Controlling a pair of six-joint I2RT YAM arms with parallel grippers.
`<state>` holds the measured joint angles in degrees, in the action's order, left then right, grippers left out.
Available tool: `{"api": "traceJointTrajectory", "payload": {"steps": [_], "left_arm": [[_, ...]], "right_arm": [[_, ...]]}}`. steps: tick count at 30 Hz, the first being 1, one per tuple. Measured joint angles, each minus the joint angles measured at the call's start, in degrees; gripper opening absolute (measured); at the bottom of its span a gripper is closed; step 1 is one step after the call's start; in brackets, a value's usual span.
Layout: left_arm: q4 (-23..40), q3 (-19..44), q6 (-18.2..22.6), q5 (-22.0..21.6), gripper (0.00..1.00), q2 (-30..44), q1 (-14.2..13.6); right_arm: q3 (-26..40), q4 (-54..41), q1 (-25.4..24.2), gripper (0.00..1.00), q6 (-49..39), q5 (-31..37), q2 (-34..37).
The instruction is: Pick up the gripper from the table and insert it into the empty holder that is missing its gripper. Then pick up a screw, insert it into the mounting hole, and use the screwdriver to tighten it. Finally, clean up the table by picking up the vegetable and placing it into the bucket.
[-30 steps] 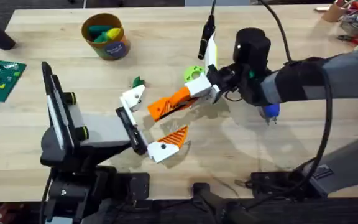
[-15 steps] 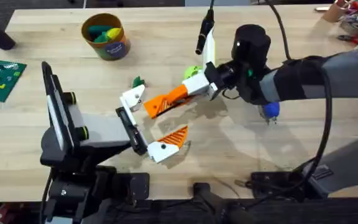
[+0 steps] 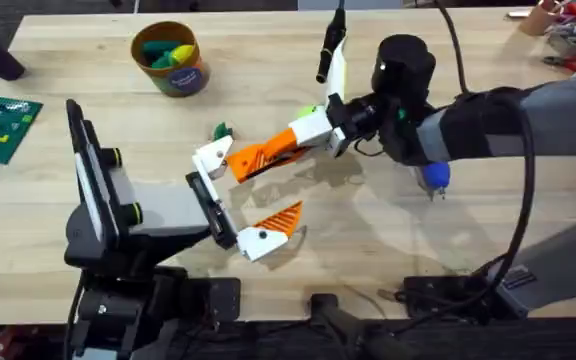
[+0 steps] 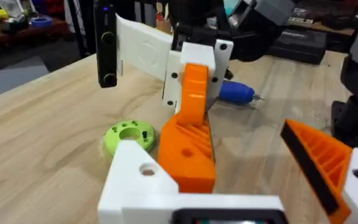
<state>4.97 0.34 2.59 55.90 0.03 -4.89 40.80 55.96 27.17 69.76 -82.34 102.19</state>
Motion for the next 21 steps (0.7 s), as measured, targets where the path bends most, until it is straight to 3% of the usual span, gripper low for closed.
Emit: {"api": "traceJointTrajectory", "payload": {"steps": [21], "left_arm": [[-0.02, 0.0, 0.2, -0.01, 0.986, -0.01, 0.0]], "right_arm": [[0.36, 2.77, 1.1, 0.019, 1.78, 0.47, 0.0]]}}
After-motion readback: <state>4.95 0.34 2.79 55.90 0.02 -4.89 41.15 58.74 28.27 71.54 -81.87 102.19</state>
